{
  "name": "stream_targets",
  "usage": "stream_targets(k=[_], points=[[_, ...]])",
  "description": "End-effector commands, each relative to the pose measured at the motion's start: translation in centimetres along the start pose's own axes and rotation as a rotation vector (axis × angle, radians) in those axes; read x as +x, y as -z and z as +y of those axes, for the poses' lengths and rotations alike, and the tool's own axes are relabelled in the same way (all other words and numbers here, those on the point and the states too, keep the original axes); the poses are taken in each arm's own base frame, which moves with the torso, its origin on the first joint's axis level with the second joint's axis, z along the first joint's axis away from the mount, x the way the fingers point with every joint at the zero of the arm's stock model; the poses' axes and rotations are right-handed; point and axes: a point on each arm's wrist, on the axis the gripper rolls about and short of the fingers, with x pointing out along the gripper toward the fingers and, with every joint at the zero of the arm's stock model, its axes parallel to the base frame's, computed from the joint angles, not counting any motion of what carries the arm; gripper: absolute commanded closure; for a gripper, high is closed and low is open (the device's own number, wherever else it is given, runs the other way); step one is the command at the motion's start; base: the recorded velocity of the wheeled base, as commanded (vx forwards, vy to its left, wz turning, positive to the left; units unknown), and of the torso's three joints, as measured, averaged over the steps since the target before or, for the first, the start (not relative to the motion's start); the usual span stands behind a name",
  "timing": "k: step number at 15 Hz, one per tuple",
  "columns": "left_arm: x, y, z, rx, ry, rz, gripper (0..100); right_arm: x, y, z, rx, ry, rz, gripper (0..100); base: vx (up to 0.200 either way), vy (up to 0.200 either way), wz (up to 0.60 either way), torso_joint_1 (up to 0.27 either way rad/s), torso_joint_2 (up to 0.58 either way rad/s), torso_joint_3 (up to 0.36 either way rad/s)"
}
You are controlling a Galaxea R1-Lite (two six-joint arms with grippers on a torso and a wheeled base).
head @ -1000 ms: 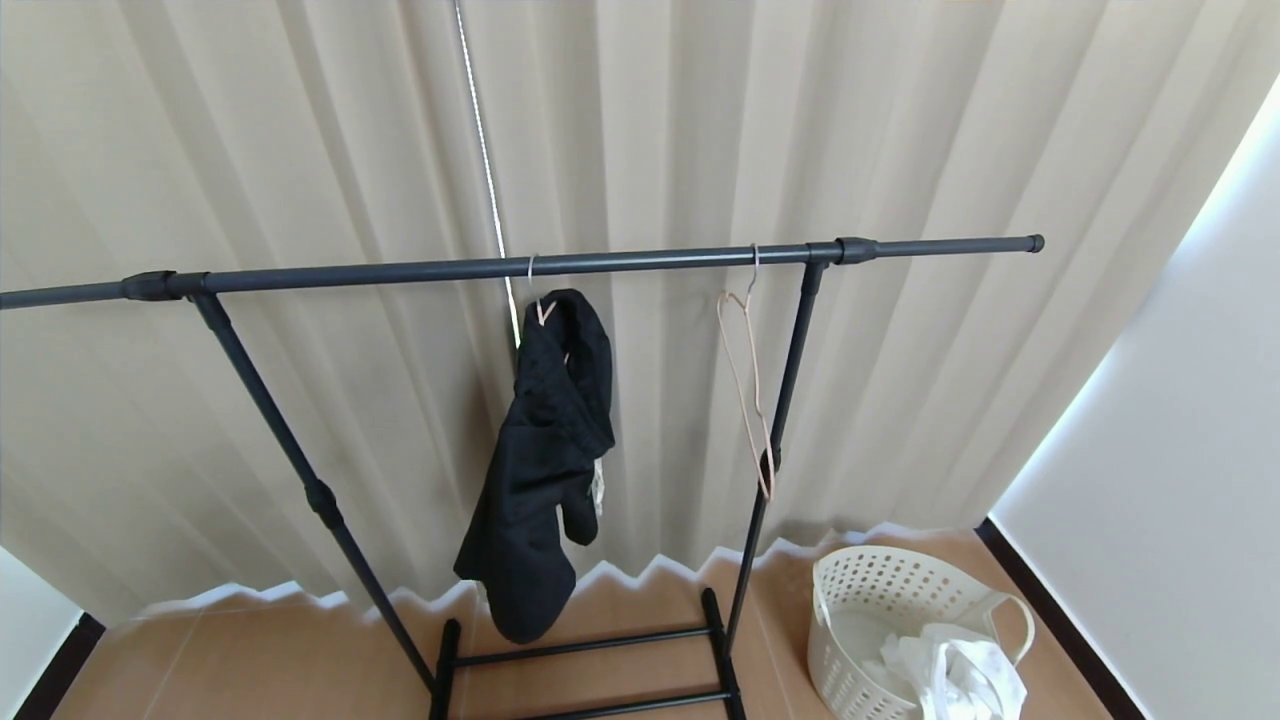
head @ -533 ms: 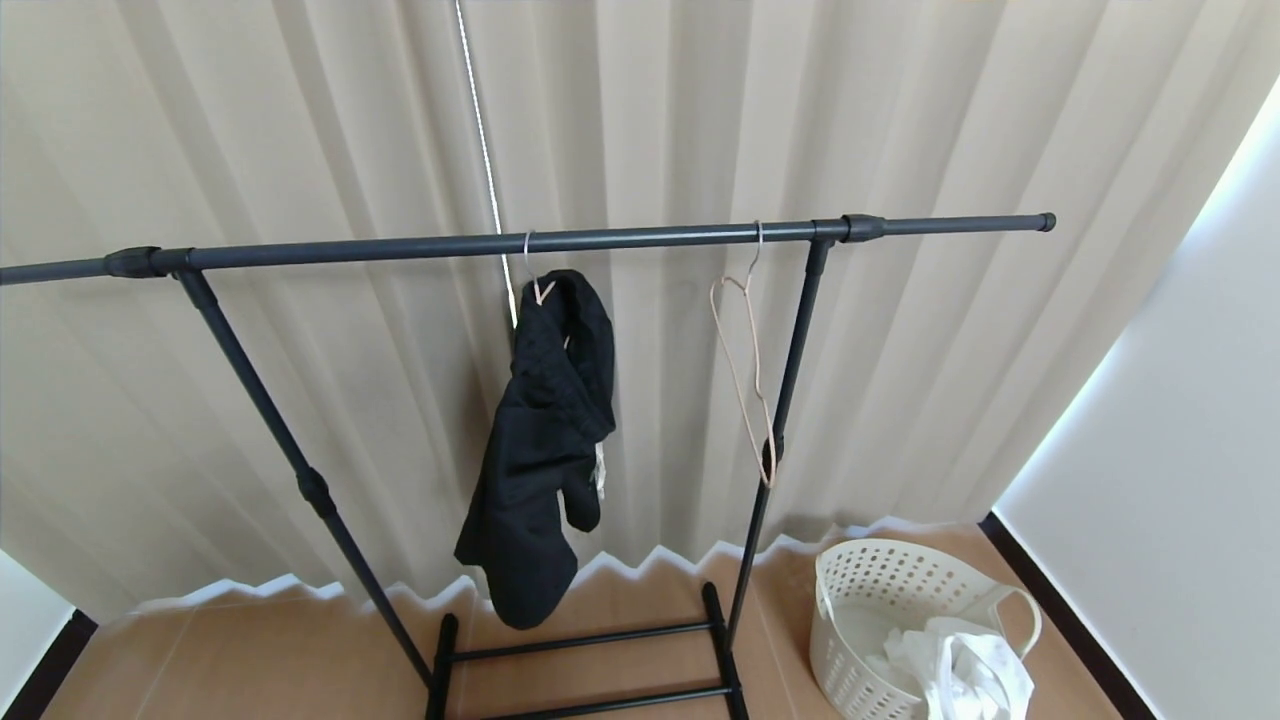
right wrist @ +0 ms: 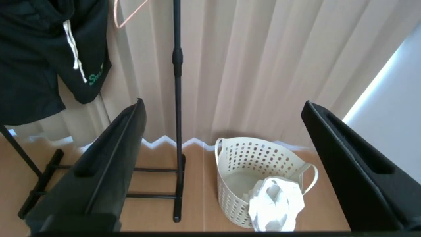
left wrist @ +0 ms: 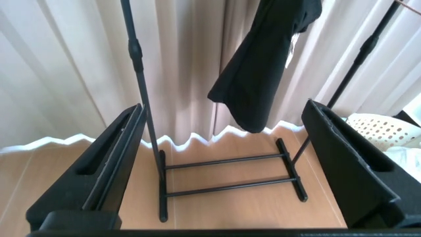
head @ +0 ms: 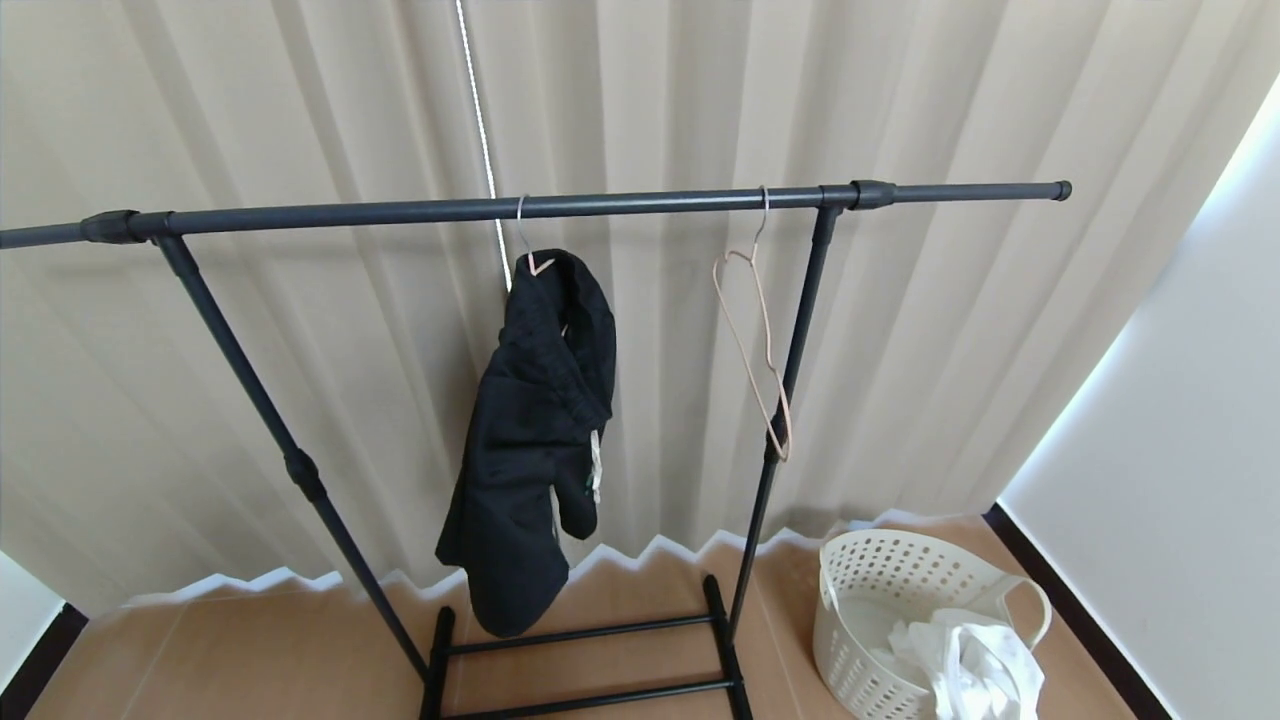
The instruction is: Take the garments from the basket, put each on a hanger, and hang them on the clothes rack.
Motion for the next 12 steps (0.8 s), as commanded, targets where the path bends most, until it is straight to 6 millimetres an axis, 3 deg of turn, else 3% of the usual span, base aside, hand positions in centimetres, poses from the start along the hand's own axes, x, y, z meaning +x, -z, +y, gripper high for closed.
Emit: stream_targets(k=[1, 12], points=[[0.01, -0.02, 0.0, 0.0, -0.001, 0.001, 0, 0.01, -0.01, 0.0, 0.0, -0.001, 0.001, 0, 0.0, 0.0, 0.0, -0.154, 0.35, 0.198], [0.01, -0.02, 0.0, 0.0, 0.0, 0.001, 0, 0.01, -0.01, 0.0, 0.009, -0.001, 0.001, 0, 0.0, 0.0, 0.0, -0.176, 0.44, 0.262]])
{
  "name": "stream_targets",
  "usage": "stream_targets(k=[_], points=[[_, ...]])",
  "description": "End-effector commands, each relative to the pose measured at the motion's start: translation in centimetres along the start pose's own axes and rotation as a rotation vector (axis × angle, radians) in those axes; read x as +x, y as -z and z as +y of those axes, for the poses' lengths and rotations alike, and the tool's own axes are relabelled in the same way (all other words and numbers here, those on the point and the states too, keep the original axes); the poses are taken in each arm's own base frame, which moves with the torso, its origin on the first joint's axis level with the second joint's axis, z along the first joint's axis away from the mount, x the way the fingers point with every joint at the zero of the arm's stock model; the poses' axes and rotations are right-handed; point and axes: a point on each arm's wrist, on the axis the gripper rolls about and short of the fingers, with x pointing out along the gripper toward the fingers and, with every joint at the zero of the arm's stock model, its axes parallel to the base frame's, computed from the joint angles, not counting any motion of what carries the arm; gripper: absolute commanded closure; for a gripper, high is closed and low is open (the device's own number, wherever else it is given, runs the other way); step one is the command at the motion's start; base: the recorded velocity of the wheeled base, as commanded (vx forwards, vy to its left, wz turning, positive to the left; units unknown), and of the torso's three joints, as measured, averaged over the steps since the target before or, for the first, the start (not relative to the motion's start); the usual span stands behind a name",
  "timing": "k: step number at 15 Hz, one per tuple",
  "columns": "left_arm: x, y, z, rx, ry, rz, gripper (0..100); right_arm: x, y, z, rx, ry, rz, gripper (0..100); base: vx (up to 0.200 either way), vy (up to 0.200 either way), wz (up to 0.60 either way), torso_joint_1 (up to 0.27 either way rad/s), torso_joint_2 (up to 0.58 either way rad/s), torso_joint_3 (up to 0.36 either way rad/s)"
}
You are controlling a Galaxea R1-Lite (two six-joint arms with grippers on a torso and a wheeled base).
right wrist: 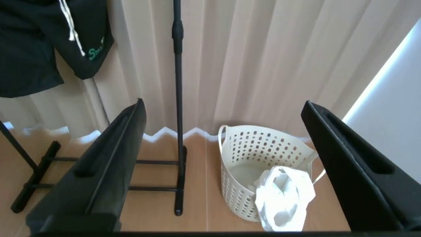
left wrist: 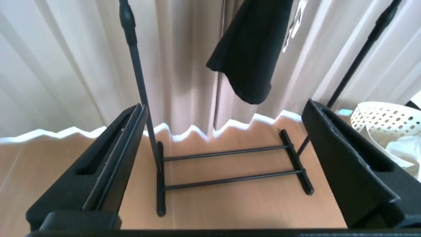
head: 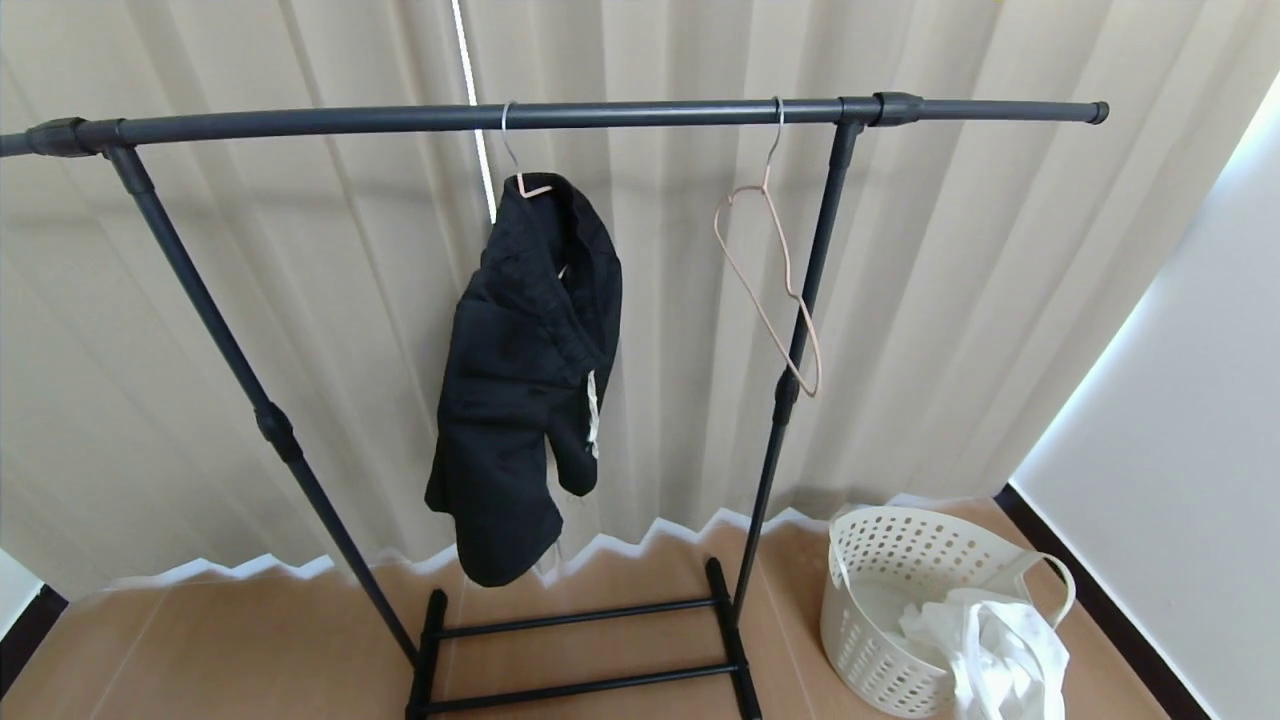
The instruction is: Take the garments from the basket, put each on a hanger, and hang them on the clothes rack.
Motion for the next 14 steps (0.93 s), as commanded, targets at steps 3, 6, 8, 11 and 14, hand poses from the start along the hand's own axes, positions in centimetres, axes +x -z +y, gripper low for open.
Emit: stream_targets(k=[3, 6, 8, 11, 14], points=[[0.01, -0.02, 0.0, 0.0, -0.002, 0.001, 0, 0.01, 0.0, 0.0, 0.0, 0.0, 0.002, 0, 0.0, 0.0, 0.0, -0.203, 0.55, 0.342], [0.01, -0.02, 0.0, -0.002, 0.001, 0.001, 0, 0.01, -0.01, 0.0, 0.001, -0.001, 0.0, 0, 0.0, 0.0, 0.0, -0.188, 0.53, 0.339], [0.01, -0.02, -0.01, -0.002, 0.0, 0.001, 0, 0.01, -0.01, 0.0, 0.002, -0.001, 0.0, 0, 0.0, 0.0, 0.0, -0.168, 0.51, 0.334], [0.01, -0.02, -0.01, -0.002, 0.0, 0.001, 0, 0.01, -0.01, 0.0, 0.002, 0.0, 0.0, 0, 0.0, 0.0, 0.0, -0.134, 0.47, 0.321], [0.01, -0.02, -0.01, -0.002, 0.0, 0.001, 0, 0.01, -0.01, 0.0, 0.001, 0.0, 0.0, 0, 0.0, 0.0, 0.0, -0.038, 0.14, 0.103]])
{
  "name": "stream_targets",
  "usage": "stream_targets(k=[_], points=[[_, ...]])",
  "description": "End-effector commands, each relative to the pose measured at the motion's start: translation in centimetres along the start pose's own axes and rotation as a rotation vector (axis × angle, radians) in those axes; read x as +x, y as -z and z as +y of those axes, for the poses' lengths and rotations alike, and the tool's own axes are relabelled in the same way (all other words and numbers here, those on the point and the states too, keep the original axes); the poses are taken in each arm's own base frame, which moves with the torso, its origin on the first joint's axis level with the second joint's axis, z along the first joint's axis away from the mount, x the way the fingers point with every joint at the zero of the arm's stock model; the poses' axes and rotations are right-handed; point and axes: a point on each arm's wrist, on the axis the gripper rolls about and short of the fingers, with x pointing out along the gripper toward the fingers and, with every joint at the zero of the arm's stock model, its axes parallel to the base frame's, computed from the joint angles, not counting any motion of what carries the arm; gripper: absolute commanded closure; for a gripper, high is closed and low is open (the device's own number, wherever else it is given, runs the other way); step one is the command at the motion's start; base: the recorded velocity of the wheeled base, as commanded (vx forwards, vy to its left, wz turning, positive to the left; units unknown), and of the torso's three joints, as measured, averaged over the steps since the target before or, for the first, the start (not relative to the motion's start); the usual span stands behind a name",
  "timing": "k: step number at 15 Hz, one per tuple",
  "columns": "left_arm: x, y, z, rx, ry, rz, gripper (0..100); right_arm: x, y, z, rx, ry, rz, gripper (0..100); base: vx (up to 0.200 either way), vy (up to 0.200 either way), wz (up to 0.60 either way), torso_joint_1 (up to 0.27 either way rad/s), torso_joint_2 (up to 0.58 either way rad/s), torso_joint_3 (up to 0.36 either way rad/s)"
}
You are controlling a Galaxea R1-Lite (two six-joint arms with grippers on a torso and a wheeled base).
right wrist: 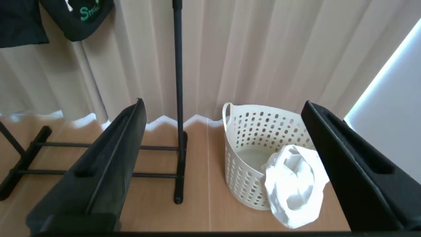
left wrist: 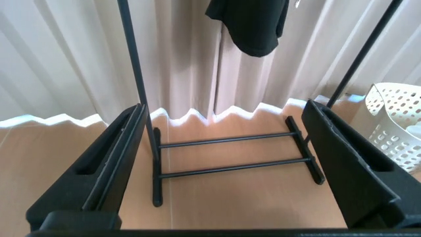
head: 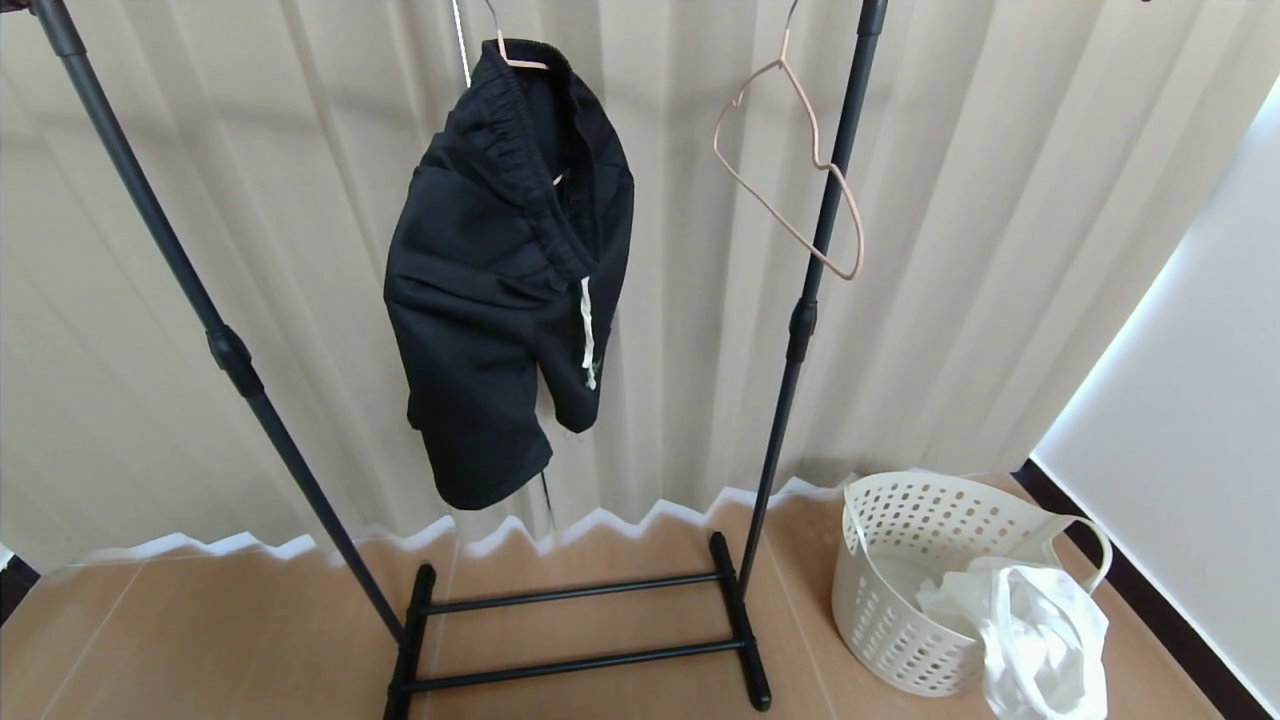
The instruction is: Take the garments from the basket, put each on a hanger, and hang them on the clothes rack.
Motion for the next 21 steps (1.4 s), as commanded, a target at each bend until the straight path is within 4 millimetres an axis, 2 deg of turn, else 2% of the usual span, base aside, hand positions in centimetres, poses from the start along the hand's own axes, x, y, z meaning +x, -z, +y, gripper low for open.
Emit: stream_targets(k=[1, 4, 11, 17, 21], points=[[0.01, -0.01, 0.0, 0.0, 0.001, 0.001, 0, 0.01, -0.01, 0.0, -0.001, -0.001, 0.001, 0, 0.0, 0.0, 0.0, 0.0, 0.0, 0.0], [0.01, -0.01, 0.0, 0.0, -0.001, 0.001, 0, 0.01, -0.01, 0.0, -0.001, -0.002, 0.001, 0, 0.0, 0.0, 0.0, -0.032, 0.12, 0.094], [0.01, -0.01, 0.0, 0.0, -0.001, 0.001, 0, 0.01, -0.01, 0.0, -0.001, -0.001, 0.001, 0, 0.0, 0.0, 0.0, -0.077, 0.4, 0.319], [0.01, -0.01, 0.0, 0.0, -0.001, 0.001, 0, 0.01, -0.01, 0.0, -0.001, -0.001, 0.001, 0, 0.0, 0.0, -0.5, -0.007, 0.05, 0.047], [0.01, -0.01, 0.0, 0.0, -0.001, 0.001, 0, 0.01, -0.01, 0.0, -0.001, -0.001, 0.001, 0, 0.0, -0.2, 0.0, 0.001, 0.0, 0.006]])
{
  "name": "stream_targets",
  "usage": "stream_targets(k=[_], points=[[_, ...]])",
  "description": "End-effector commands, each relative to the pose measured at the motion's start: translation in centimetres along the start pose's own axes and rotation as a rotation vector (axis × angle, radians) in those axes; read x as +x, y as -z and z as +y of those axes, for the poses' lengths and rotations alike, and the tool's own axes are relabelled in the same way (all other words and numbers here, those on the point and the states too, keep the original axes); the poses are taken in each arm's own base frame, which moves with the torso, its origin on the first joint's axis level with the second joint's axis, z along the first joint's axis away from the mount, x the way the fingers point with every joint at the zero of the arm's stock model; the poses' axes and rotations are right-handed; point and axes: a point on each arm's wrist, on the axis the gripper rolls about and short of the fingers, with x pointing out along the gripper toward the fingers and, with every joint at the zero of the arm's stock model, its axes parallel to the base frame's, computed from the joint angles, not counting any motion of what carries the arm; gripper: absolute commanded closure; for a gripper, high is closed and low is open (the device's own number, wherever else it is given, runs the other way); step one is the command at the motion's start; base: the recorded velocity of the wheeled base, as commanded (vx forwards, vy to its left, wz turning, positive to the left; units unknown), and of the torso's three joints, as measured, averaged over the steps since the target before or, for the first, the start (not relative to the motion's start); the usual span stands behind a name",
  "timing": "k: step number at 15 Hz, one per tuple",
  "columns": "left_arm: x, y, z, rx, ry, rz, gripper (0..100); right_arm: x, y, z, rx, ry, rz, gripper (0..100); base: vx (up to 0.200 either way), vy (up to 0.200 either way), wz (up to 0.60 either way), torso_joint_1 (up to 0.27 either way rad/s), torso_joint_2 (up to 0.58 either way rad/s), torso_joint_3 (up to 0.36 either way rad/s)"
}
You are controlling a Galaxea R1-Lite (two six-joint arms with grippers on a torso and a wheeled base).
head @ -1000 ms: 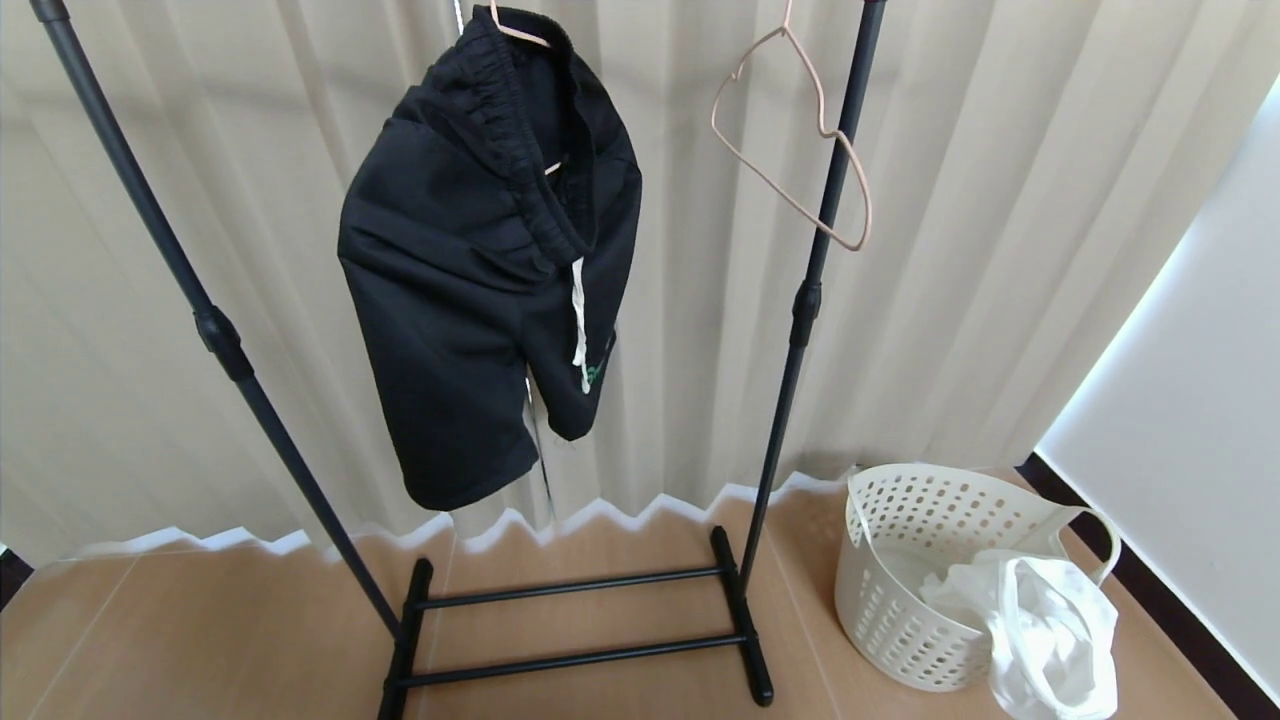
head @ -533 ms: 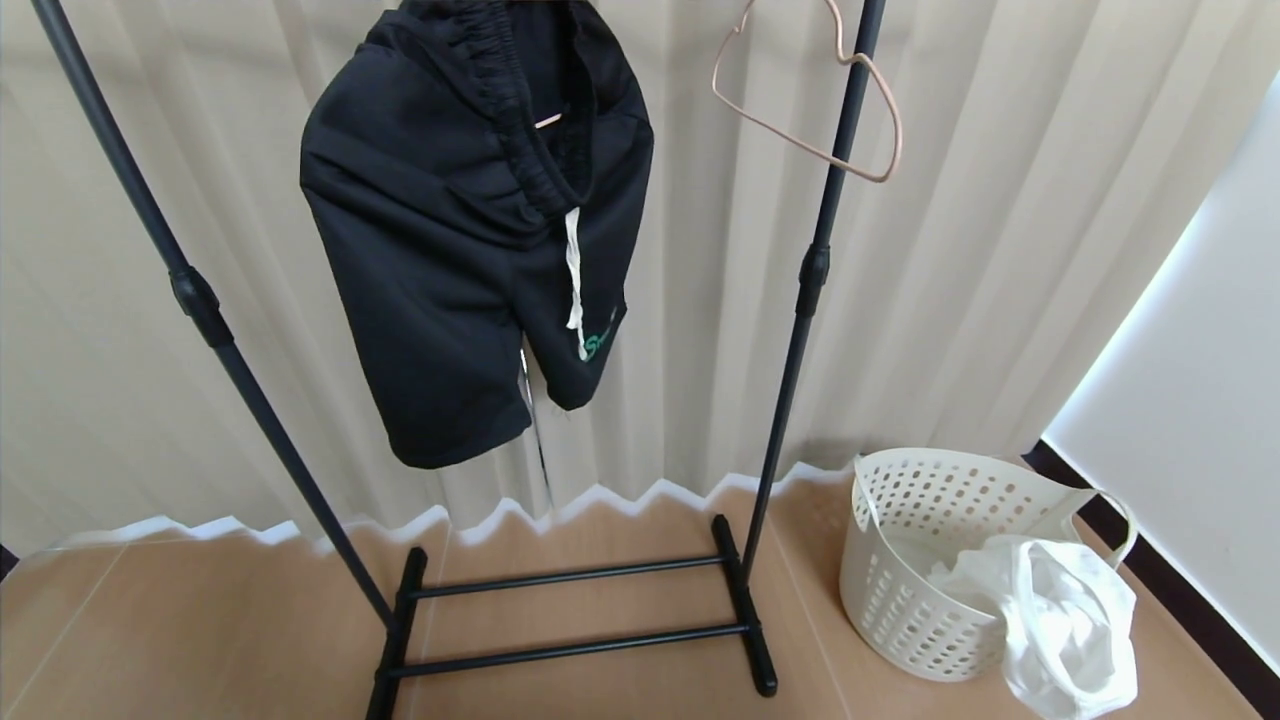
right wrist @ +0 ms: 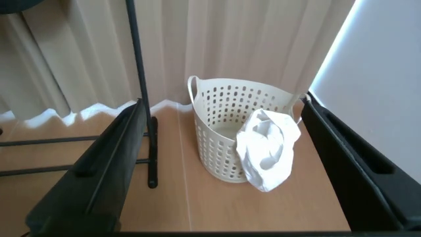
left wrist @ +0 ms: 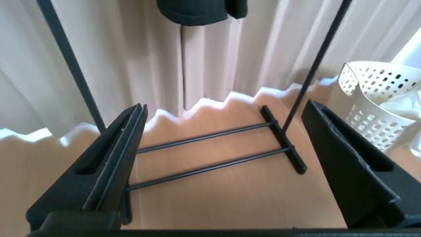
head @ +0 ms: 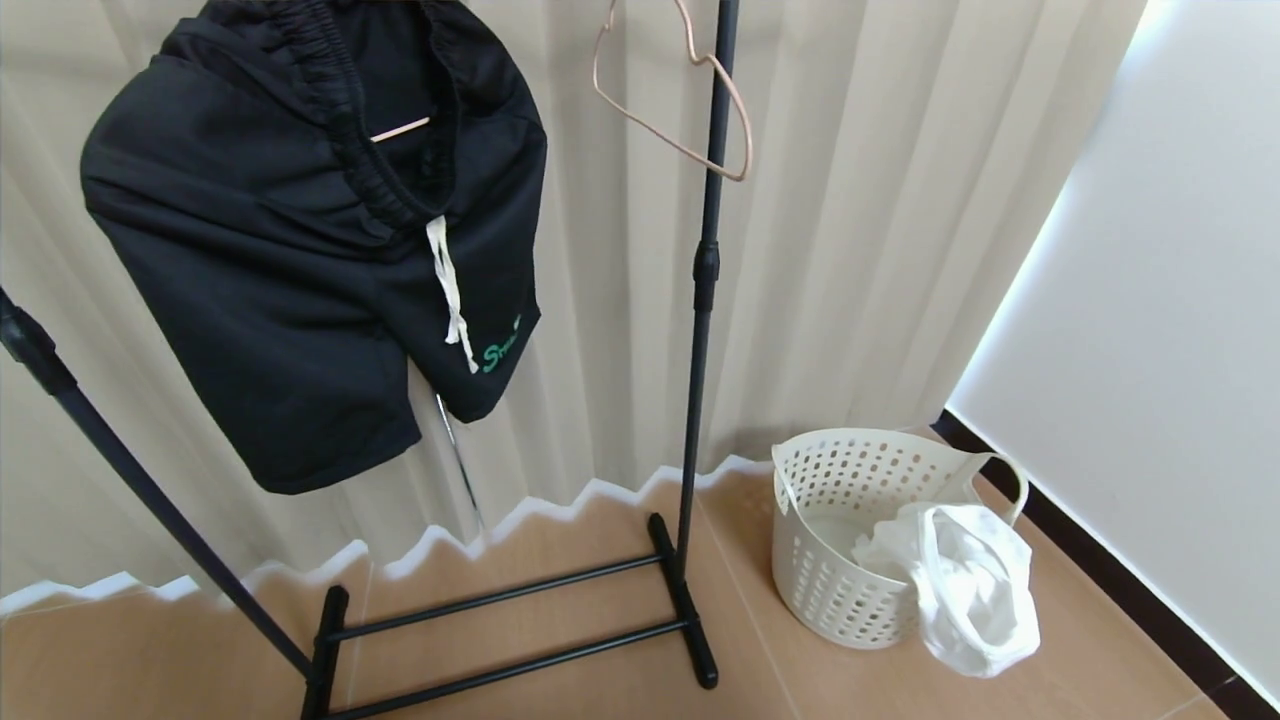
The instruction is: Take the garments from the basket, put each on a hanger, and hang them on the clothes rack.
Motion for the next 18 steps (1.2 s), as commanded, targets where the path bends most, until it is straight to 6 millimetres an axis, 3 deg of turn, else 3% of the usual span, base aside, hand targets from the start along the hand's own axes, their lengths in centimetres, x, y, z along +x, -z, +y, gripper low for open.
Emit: stream_targets(k=[1, 8, 10, 13, 18], points=[[0.01, -0.02, 0.0, 0.0, 0.0, 0.0, 0, 0.01, 0.0, 0.0, 0.0, -0.002, 0.001, 0, 0.0, -0.2, 0.0, -0.002, 0.0, 0.002], [0.01, -0.02, 0.0, 0.0, 0.0, 0.0, 0, 0.01, 0.0, 0.0, 0.0, 0.0, 0.001, 0, 0.0, -0.2, 0.0, 0.0, 0.0, 0.003], [0.01, -0.02, 0.0, 0.0, 0.0, 0.0, 0, 0.01, 0.0, 0.0, 0.0, -0.002, 0.001, 0, 0.0, -0.2, -0.6, 0.01, 0.0, 0.0], [0.01, -0.02, 0.0, 0.0, 0.0, 0.0, 0, 0.01, 0.0, 0.0, 0.0, -0.002, 0.001, 0, 0.0, 0.0, -0.6, -0.001, 0.0, 0.002], [0.01, -0.02, 0.0, -0.002, 0.0, 0.0, 0, 0.01, 0.0, 0.0, 0.0, 0.0, 0.001, 0, 0.0, 0.0, 0.0, 0.0, 0.0, 0.0]])
